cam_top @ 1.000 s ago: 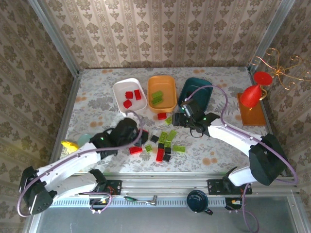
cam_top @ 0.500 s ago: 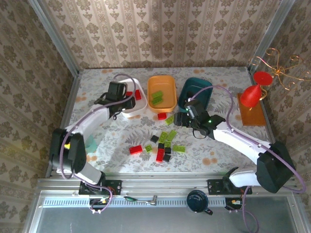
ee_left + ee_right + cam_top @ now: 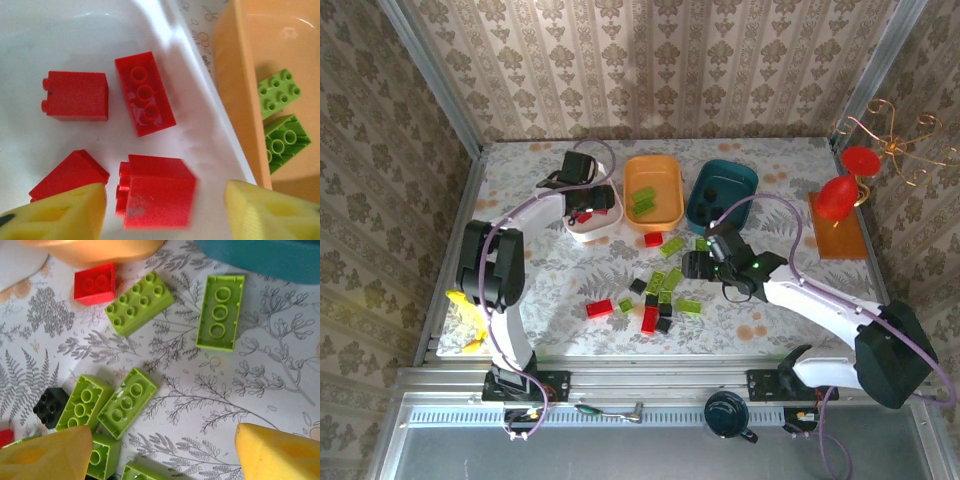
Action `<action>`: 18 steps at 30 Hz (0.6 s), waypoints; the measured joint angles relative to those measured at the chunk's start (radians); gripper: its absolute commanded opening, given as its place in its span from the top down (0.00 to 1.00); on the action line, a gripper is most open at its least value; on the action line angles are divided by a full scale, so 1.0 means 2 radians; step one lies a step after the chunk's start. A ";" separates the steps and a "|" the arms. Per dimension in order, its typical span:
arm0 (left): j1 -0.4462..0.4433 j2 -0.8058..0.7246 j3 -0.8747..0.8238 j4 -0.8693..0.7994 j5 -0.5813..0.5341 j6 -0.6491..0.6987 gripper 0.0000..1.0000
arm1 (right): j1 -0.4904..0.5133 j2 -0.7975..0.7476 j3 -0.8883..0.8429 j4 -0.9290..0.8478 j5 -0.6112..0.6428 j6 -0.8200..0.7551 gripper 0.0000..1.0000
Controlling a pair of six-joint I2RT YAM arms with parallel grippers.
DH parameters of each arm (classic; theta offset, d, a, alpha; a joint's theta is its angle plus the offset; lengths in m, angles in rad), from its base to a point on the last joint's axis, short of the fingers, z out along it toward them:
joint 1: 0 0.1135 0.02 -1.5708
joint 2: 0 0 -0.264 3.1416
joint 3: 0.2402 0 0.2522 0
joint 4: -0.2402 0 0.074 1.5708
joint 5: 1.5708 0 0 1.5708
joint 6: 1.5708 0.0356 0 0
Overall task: Sort the legos into containers by color
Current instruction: Place the lego in the container, then move the lego to the bottom-center of the table.
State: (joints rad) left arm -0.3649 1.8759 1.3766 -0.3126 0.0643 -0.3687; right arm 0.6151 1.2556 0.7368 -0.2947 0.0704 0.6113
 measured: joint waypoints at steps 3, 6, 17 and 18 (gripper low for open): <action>-0.002 -0.022 -0.005 0.002 0.007 -0.005 0.16 | 0.009 0.001 -0.005 0.000 -0.002 0.003 0.24; -0.010 -0.080 -0.032 0.014 0.012 -0.008 0.12 | 0.018 0.002 -0.007 0.000 -0.003 0.006 0.27; -0.117 -0.363 -0.255 0.071 0.011 -0.036 0.00 | 0.048 0.036 -0.022 -0.006 -0.021 -0.023 0.41; -0.125 -0.386 -0.280 0.070 0.007 -0.041 0.00 | 0.049 0.045 -0.022 -0.005 -0.023 -0.028 0.45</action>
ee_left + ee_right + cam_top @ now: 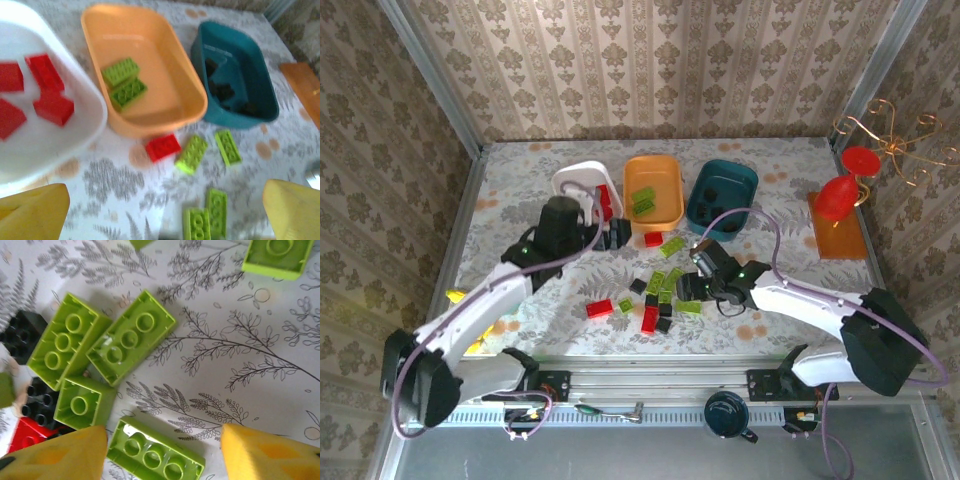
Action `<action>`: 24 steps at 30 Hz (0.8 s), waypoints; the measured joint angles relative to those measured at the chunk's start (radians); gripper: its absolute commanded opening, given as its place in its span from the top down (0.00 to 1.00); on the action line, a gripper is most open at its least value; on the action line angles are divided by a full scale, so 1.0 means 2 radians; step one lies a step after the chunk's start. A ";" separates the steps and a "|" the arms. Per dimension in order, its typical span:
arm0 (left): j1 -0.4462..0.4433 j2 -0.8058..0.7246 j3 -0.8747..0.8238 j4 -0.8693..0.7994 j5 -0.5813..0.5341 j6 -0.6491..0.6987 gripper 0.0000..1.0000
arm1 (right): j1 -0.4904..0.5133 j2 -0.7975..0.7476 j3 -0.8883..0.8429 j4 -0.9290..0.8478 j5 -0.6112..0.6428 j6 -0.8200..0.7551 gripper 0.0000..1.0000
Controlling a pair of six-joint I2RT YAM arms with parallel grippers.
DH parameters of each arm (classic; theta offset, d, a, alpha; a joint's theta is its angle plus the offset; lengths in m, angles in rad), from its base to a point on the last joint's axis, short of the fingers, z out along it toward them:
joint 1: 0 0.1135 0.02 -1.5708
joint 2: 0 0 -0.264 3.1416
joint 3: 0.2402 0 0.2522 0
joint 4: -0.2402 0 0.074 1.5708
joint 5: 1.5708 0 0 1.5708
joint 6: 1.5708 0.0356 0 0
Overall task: Sort the legos into containers by color
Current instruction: Move the lego to the bottom-center of the table.
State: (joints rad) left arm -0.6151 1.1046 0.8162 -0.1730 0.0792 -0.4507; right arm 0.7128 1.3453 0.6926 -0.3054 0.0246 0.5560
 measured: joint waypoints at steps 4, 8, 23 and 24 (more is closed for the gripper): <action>-0.024 -0.075 -0.074 -0.011 -0.013 -0.020 0.00 | 0.000 0.035 0.000 0.010 -0.004 -0.004 0.50; -0.035 -0.142 -0.118 -0.030 -0.027 -0.040 0.00 | 0.000 0.062 -0.005 0.031 -0.012 -0.003 0.51; -0.039 -0.252 -0.185 -0.097 -0.051 -0.080 0.00 | 0.012 0.043 -0.043 0.079 -0.030 0.010 0.46; -0.039 -0.252 -0.185 -0.098 -0.051 -0.080 0.00 | 0.021 0.041 -0.045 0.078 -0.031 0.012 0.45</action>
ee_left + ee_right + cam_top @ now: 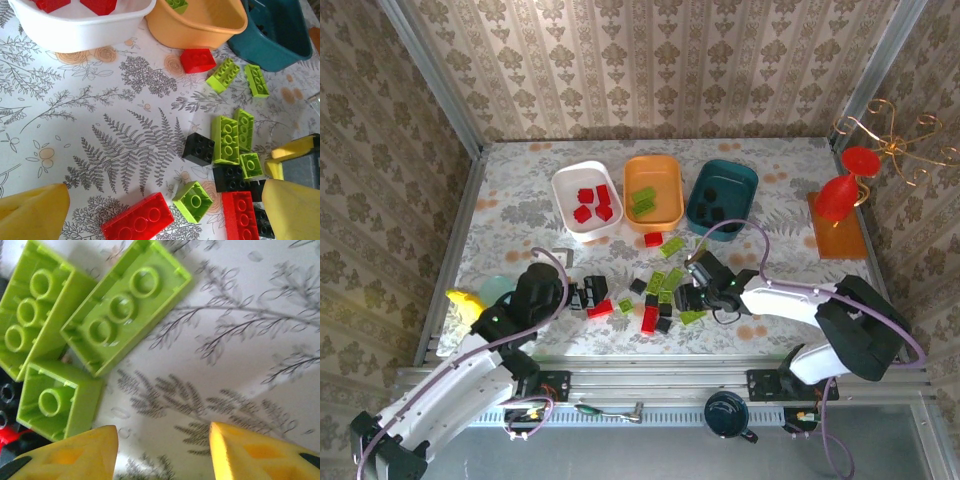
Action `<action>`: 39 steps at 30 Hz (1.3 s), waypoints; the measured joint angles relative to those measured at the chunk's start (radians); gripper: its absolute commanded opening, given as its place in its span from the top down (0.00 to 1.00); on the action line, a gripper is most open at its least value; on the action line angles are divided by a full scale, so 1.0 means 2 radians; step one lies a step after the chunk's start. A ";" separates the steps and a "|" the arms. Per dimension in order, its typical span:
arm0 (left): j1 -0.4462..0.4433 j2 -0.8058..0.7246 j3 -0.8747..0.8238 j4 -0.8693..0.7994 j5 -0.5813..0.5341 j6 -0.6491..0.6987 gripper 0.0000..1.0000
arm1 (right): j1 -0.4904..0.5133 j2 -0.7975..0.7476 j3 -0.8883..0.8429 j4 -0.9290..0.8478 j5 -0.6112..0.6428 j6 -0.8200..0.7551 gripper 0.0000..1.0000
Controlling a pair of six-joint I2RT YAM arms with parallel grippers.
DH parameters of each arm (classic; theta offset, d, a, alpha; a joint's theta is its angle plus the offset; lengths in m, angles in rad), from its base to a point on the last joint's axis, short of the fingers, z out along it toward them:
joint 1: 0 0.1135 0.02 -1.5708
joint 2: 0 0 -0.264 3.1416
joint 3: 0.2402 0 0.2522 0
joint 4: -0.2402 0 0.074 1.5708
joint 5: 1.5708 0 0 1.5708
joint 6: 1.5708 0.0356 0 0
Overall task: Sort the legos into containers by color
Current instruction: Move the lego to the bottom-center of the table, then pick up the lego from the bottom-center of the table.
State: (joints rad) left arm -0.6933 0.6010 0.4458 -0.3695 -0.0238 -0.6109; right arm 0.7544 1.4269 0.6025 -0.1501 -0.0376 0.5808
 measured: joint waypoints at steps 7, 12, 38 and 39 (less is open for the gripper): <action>0.000 0.003 -0.003 0.002 0.000 -0.002 0.00 | 0.069 -0.035 -0.002 -0.064 0.032 0.027 0.22; 0.000 0.003 -0.013 0.001 0.000 -0.007 0.00 | 0.097 -0.056 -0.005 -0.113 0.085 0.049 0.07; 0.000 0.019 -0.014 0.009 0.000 -0.013 0.00 | 0.142 -0.038 0.023 -0.144 0.124 -0.015 0.07; 0.000 0.022 -0.014 0.009 0.000 -0.013 0.00 | 0.142 -0.037 0.028 -0.149 0.123 -0.021 0.07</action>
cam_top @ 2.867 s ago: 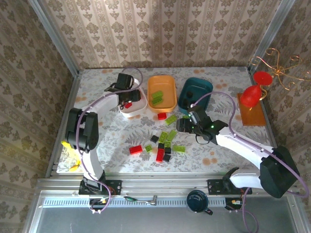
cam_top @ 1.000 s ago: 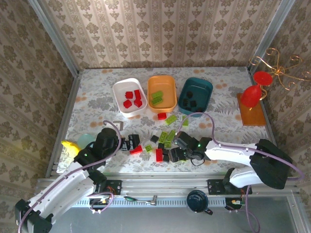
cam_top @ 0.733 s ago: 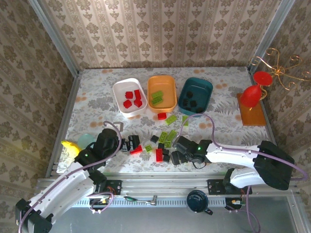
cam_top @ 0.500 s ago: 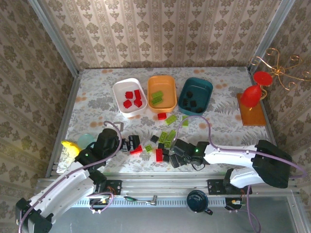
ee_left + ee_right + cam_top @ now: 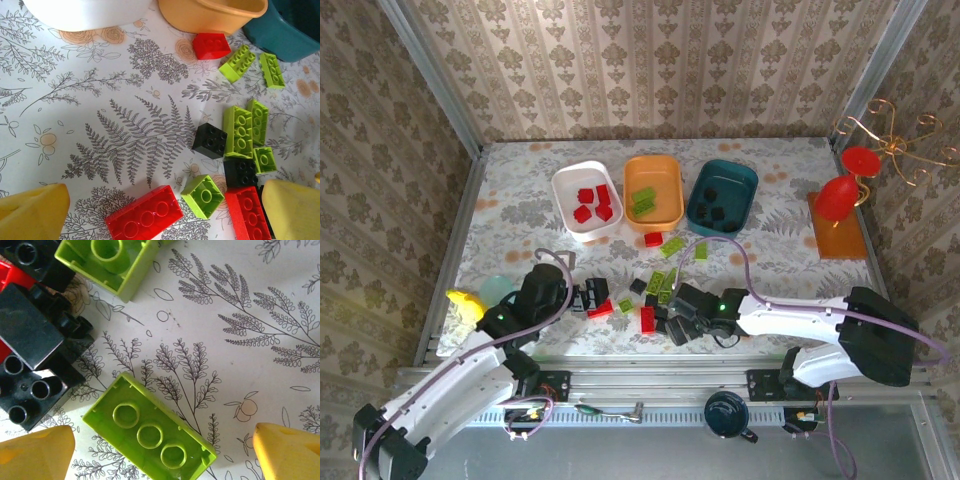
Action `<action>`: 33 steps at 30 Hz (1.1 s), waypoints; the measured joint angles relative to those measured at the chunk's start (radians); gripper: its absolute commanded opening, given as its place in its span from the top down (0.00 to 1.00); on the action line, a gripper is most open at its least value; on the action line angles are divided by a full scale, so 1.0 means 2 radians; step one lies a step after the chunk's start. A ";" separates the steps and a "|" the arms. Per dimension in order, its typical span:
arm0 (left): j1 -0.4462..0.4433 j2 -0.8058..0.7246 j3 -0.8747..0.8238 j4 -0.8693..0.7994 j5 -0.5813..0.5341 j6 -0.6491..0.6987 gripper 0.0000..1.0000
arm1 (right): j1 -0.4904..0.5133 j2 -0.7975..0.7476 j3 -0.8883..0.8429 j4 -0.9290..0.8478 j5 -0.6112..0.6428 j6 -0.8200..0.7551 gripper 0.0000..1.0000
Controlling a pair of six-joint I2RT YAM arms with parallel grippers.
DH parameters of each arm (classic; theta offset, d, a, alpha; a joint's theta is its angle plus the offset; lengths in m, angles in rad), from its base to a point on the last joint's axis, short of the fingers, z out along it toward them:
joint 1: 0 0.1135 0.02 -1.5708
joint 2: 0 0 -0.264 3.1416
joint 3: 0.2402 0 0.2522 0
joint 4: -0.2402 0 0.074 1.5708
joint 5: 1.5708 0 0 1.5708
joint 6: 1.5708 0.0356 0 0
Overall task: Sort the legos into containers by color
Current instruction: Pick up the lego from the bottom-center of the table.
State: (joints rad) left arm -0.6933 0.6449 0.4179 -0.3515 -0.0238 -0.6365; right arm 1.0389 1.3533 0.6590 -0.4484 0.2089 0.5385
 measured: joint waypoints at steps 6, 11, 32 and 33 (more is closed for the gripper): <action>0.000 0.007 0.000 0.000 0.000 0.000 0.00 | 0.000 0.024 0.025 -0.014 -0.004 -0.031 0.09; 0.000 0.007 0.000 0.000 0.000 0.000 0.00 | 0.000 0.062 0.030 -0.021 -0.005 -0.043 0.16; 0.001 -0.007 0.000 0.000 0.001 0.000 0.00 | -0.070 0.024 0.026 -0.013 -0.011 -0.040 0.66; 0.001 -0.009 0.000 0.000 0.001 0.000 0.00 | -0.079 0.012 0.027 -0.013 -0.011 -0.041 0.67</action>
State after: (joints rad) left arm -0.6922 0.6277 0.4179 -0.3523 -0.0227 -0.6365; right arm 0.8818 1.3773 0.7124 -0.4740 0.1871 0.4561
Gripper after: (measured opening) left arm 0.999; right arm 0.346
